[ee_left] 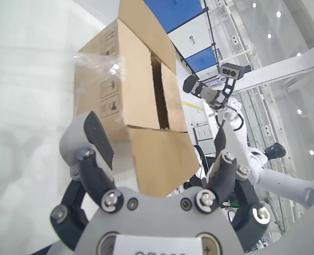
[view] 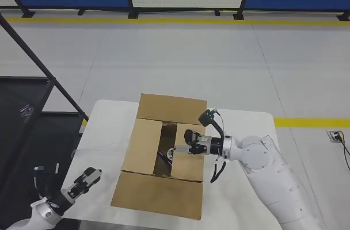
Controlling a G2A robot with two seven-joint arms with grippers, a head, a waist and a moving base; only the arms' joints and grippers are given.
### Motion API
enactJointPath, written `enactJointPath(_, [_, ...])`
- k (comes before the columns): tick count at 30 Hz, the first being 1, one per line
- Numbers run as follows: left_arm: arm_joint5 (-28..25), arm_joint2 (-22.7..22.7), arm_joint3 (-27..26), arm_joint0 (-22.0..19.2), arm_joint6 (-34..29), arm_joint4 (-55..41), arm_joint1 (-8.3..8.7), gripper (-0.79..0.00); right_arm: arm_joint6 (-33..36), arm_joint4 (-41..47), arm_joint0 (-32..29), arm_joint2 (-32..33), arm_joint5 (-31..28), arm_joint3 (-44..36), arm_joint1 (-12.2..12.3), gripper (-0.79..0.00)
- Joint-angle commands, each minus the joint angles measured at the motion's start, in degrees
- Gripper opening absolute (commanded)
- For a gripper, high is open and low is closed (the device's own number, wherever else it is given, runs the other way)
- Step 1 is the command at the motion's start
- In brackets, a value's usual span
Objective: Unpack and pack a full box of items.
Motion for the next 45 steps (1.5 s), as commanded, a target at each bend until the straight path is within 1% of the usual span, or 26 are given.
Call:
enactJointPath(1, [-1.6,-0.4,1.8,1.0,-4.6,-2.6,0.28,0.0,-3.1,0.7,-0.2,1.1,0.7,0.6,0.1,0.0])
enactJointPath(2, [-2.2,-0.4,2.2,1.3,-7.0,-3.2,0.46,0.0,-6.6,-1.2,-0.1,2.2,1.9,1.5,0.2,0.0])
enactJointPath(4, [-4.8,-0.4,2.5,1.8,-11.9,-1.6,0.89,0.0,-15.6,-8.0,-0.5,2.9,6.4,2.0,0.2,0.0])
enactJointPath(6, [-7.2,0.2,2.9,2.1,-15.4,-0.2,1.23,0.0,-20.0,-8.3,-0.7,2.5,6.6,3.0,-0.1,0.0])
enactJointPath(10, [-8.8,1.8,3.2,2.1,-22.1,-2.1,1.84,0.0,-25.0,-7.2,1.7,3.2,7.7,8.9,-0.5,0.0])
enactJointPath(13, [-8.1,2.8,3.2,1.8,-25.5,-3.8,2.25,0.0,-28.2,-6.0,4.0,3.1,8.4,14.0,-0.9,0.0])
enactJointPath(16, [-8.0,4.0,2.7,1.0,-26.1,-3.4,2.61,0.0,-30.5,-4.4,6.0,2.5,7.5,19.3,-1.6,0.0])
enactJointPath(18, [-7.9,4.9,2.4,0.7,-26.2,-4.5,2.76,0.0,-30.5,-3.3,7.6,1.7,7.1,23.0,-2.0,0.0])
enactJointPath(21, [-8.0,5.2,2.0,0.3,-26.0,-7.1,3.01,0.0,-28.9,-1.1,10.4,0.1,6.3,28.9,-3.0,0.0])
enactJointPath(24, [-8.4,4.9,1.9,-0.1,-25.4,-8.7,3.22,0.0,-26.6,2.1,12.9,-1.5,3.8,34.6,-4.2,0.0])
enactJointPath(28, [-8.8,4.7,1.4,-0.2,-23.2,-10.3,3.35,0.0,-22.7,8.6,15.4,-2.1,-2.4,41.0,-5.5,0.0])
enactJointPath(33, [-9.2,4.5,0.2,0.0,-20.5,-12.8,3.45,0.0,-14.1,18.5,17.6,-0.6,-11.7,47.1,-6.2,0.0])
enactJointPath(37, [-9.5,4.7,-0.7,0.1,-18.1,-13.9,3.47,0.0,-6.0,26.3,18.7,1.0,-16.1,49.8,-6.3,0.0])
enactJointPath(41, [-9.1,5.3,-1.5,-0.2,-15.8,-14.9,3.45,0.0,3.1,33.3,19.0,2.3,-18.6,50.5,-6.3,0.0])
enactJointPath(45, [-8.4,6.3,-1.8,-1.3,-12.6,-15.5,3.37,0.0,5.0,35.8,18.3,1.9,-16.7,47.4,-5.9,0.0])
